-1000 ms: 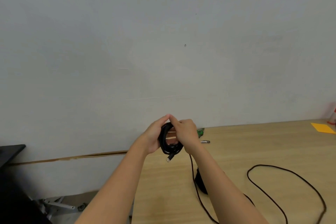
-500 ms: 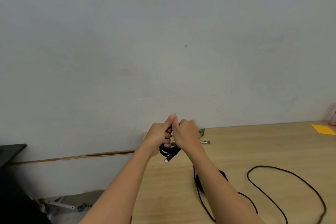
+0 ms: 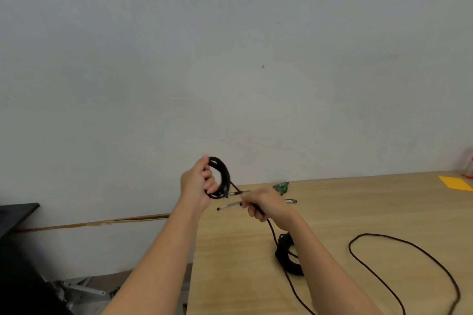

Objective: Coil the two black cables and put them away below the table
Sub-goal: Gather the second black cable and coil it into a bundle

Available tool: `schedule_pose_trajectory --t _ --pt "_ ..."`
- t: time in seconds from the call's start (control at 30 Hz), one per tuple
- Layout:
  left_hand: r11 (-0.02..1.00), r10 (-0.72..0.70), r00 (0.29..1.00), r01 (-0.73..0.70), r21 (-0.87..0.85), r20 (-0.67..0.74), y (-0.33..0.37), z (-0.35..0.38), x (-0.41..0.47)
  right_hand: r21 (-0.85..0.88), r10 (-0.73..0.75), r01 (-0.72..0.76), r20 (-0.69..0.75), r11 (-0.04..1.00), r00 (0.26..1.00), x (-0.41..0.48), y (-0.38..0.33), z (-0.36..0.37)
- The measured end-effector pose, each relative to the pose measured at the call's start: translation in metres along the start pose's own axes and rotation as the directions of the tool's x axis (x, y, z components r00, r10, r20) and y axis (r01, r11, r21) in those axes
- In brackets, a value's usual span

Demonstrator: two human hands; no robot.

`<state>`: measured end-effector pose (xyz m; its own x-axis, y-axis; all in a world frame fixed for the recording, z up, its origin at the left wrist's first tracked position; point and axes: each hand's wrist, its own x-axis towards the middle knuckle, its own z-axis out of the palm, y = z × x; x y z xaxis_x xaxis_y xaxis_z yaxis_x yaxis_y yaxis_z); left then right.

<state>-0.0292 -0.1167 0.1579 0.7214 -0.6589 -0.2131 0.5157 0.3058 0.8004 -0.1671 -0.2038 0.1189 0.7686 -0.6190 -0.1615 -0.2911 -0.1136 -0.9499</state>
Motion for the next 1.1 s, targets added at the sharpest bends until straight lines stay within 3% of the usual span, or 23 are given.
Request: schedule_pose_trajectory --t 0.1,0.13,0.2,0.27,0.37,0.43,0.5,0.53,0.57,0.63,0.67,0.7,0.73,0.83,0.9,1.0,1.1 --pt "0.985 0.164 0.972 -0.154 0.072 -0.166 0.005 -0.003 0.004 -0.275 -0.004 0.010 0.024 0.962 1.000 -0.006 0.000 -0.001" --pt "0.972 0.216 0.956 -0.192 0.134 -0.197 0.002 -0.001 0.004 -0.460 -0.015 0.024 0.024 0.887 1.000 -0.008 -0.007 0.001" --pt "0.909 0.329 0.917 -0.244 0.338 -0.224 -0.008 0.003 0.003 -0.784 -0.070 0.097 0.068 0.613 0.995 -0.011 -0.025 0.010" --pt "0.766 0.454 0.873 -0.280 0.579 -0.178 -0.019 0.009 0.001 -0.917 -0.140 0.180 0.139 0.356 0.980 -0.017 -0.046 0.020" --pt "0.525 0.514 0.856 -0.365 0.769 0.056 -0.029 0.012 0.001 -0.931 -0.195 0.286 0.244 0.227 0.950 -0.025 -0.070 0.027" --pt "0.346 0.462 0.860 -0.398 0.850 0.215 -0.032 0.012 0.001 -0.913 -0.218 0.322 0.271 0.251 0.938 -0.027 -0.077 0.027" --pt "0.280 0.426 0.865 -0.404 0.871 0.265 -0.031 0.012 0.000 -0.877 -0.192 0.314 0.259 0.365 0.947 -0.027 -0.077 0.022" --pt "0.349 0.426 0.874 -0.396 0.849 0.233 -0.029 0.012 0.001 -0.844 -0.166 0.299 0.251 0.444 0.954 -0.028 -0.075 0.019" --pt "0.502 0.426 0.893 -0.364 0.784 0.143 -0.027 0.012 0.003 -0.809 -0.116 0.267 0.242 0.523 0.963 -0.027 -0.074 0.015" --pt "0.844 0.330 0.937 -0.240 0.479 -0.113 -0.020 0.010 0.008 -0.779 0.001 0.214 0.266 0.589 0.964 -0.030 -0.073 0.011" --pt "0.926 0.275 0.942 -0.206 0.318 -0.191 -0.016 0.008 0.011 -0.780 0.056 0.193 0.280 0.596 0.958 -0.031 -0.072 0.011" --pt "0.943 0.259 0.942 -0.199 0.267 -0.213 -0.015 0.007 0.013 -0.780 0.095 0.184 0.296 0.598 0.950 -0.031 -0.071 0.012" --pt "0.920 0.280 0.942 -0.208 0.331 -0.185 -0.015 0.007 0.012 -0.787 0.093 0.193 0.302 0.585 0.949 -0.031 -0.070 0.014" --pt "0.709 0.329 0.943 -0.284 0.645 0.054 -0.019 0.006 -0.005 -0.842 -0.129 0.255 0.220 0.476 0.967 -0.025 -0.076 0.015" --pt "0.715 0.127 0.976 -0.214 0.666 0.178 -0.022 -0.001 -0.010 -0.857 -0.298 0.241 0.108 0.456 0.948 -0.017 -0.079 0.010" --pt "0.803 -0.233 0.925 0.010 0.596 0.299 -0.019 -0.010 -0.009 -0.804 -0.375 0.200 -0.031 0.560 0.927 -0.003 -0.077 0.000" --pt "0.841 -0.408 0.832 0.182 0.509 0.376 -0.010 -0.012 -0.009 -0.589 -0.351 0.175 -0.199 0.789 0.915 0.004 -0.065 -0.009"
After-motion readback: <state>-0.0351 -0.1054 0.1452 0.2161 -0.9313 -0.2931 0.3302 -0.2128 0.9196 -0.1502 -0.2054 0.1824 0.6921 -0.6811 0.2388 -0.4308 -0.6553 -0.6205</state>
